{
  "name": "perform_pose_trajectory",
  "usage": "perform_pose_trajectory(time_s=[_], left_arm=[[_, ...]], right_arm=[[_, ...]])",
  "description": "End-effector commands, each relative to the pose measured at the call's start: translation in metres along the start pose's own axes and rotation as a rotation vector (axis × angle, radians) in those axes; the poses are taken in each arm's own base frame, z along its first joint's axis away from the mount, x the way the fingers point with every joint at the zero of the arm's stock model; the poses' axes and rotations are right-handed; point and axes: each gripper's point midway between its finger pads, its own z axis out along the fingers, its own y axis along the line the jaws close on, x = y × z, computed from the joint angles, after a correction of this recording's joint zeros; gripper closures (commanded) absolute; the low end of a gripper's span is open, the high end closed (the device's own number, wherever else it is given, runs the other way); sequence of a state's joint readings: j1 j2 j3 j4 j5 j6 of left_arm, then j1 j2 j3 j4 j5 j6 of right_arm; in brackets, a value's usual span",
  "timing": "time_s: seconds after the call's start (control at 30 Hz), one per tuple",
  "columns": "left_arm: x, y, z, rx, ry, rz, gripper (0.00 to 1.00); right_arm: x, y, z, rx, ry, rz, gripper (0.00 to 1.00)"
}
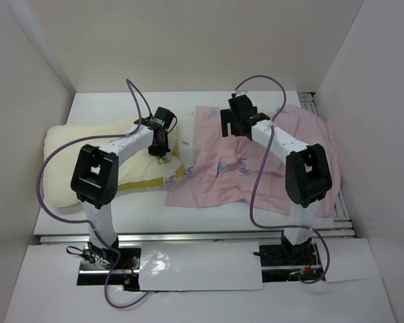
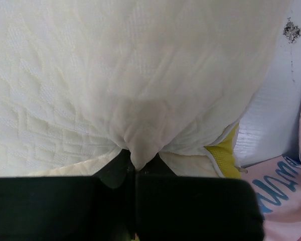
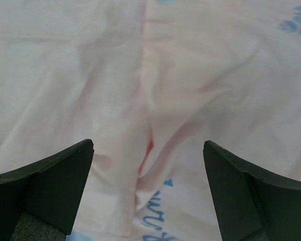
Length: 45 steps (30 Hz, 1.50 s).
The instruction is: Put the pillow into the pillowcase
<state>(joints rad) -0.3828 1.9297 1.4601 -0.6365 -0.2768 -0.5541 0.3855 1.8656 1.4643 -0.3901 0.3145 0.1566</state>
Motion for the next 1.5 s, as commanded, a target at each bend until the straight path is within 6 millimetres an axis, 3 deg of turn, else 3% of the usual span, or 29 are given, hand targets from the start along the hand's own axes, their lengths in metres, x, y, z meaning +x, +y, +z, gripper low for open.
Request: perform_pose_trajectory(time_s=[0.0,0.1,0.13,0.17,0.23,0.27,0.3,0.33,0.37,0.47,0.53,0.63,0.67,0.7,0.87,0.97,1.03,1.1,1.13,1.2,1.23,1.3,1.33,1.37,1.4,1.43,1.47], left_arm=[[0.006,-0.017,0.001,0.078,-0.007,-0.05,1.0],[-0.026,0.0,-0.044,0.078,-0.177,-0.1,1.0],[-0.041,0.007,-0.083,0.113,-0.28,-0.122,1.0],[-0.052,0.018,-0.102,0.109,-0.351,-0.141,1.0],[-0.067,0.03,-0.138,0.139,-0.459,-0.177,1.0],[-0.073,0.036,-0.168,0.169,-0.534,-0.172,1.0],[-0.077,0.044,-0.18,0.169,-0.568,-0.192,1.0],[-0.073,0.049,-0.186,0.163,-0.575,-0.196,1.0],[-0.075,0.055,-0.205,0.177,-0.623,-0.214,1.0],[-0.059,0.064,-0.207,0.166,-0.612,-0.225,1.0],[-0.052,0.069,-0.215,0.172,-0.617,-0.238,1.0],[-0.047,0.073,-0.223,0.182,-0.627,-0.253,1.0],[-0.046,0.077,-0.221,0.177,-0.625,-0.267,1.0],[-0.043,0.077,-0.217,0.172,-0.616,-0.264,1.0],[-0.04,0.08,-0.227,0.191,-0.638,-0.261,1.0],[-0.039,0.078,-0.228,0.208,-0.642,-0.259,1.0],[-0.038,0.074,-0.228,0.227,-0.635,-0.252,1.0],[-0.038,0.075,-0.228,0.224,-0.636,-0.243,1.0],[-0.038,0.075,-0.228,0.224,-0.636,-0.243,1.0],[-0.038,0.075,-0.231,0.228,-0.643,-0.246,1.0],[-0.038,0.075,-0.231,0.228,-0.643,-0.246,1.0],[-0.039,0.073,-0.233,0.24,-0.648,-0.235,1.0],[-0.041,0.073,-0.237,0.249,-0.665,-0.24,1.0],[-0.041,0.071,-0.237,0.263,-0.66,-0.235,1.0],[-0.04,0.069,-0.235,0.27,-0.659,-0.221,1.0],[-0.04,0.069,-0.235,0.27,-0.659,-0.221,1.0],[-0.039,0.067,-0.235,0.278,-0.656,-0.218,1.0]], right_arm=[[0.004,0.04,-0.017,-0.126,0.008,-0.027,0.03],[0.007,0.09,-0.014,-0.284,0.021,-0.058,0.07],[0.01,0.101,-0.013,-0.311,0.03,-0.069,0.09],[0.01,0.122,-0.016,-0.364,0.031,-0.086,0.11],[0.023,0.135,-0.002,-0.368,0.069,-0.109,0.11],[0.025,0.146,-0.002,-0.381,0.068,-0.121,0.11],[0.038,0.145,0.009,-0.361,0.102,-0.131,0.11],[0.039,0.151,0.009,-0.368,0.102,-0.139,0.11],[0.046,0.158,0.01,-0.382,0.119,-0.139,0.11],[0.06,0.172,0.019,-0.38,0.146,-0.141,0.11],[0.071,0.176,0.029,-0.352,0.169,-0.148,0.16],[0.086,0.185,0.042,-0.317,0.186,-0.166,0.48],[0.082,0.194,0.043,-0.329,0.172,-0.169,0.62],[0.091,0.199,0.051,-0.339,0.194,-0.174,0.67],[0.096,0.27,0.042,-0.536,0.179,-0.191,0.72],[0.082,0.319,0.034,-0.663,0.115,-0.169,0.72],[0.054,0.345,0.023,-0.749,0.026,-0.144,0.65],[0.046,0.356,0.017,-0.801,0.002,-0.128,0.43],[0.024,0.36,0.002,-0.84,-0.057,-0.116,0.33],[0.015,0.352,-0.007,-0.871,-0.059,-0.107,0.17],[-0.005,0.348,-0.026,-0.885,-0.1,-0.109,0.12],[-0.017,0.331,-0.032,-0.837,-0.13,-0.12,0.08],[-0.038,0.323,-0.056,-0.844,-0.178,-0.109,0.07],[-0.047,0.312,-0.061,-0.827,-0.194,-0.097,0.07],[-0.049,0.307,-0.069,-0.825,-0.195,-0.108,0.05],[-0.041,0.292,-0.064,-0.793,-0.171,-0.103,0.03],[-0.054,0.275,-0.078,-0.777,-0.194,-0.088,0.03]])
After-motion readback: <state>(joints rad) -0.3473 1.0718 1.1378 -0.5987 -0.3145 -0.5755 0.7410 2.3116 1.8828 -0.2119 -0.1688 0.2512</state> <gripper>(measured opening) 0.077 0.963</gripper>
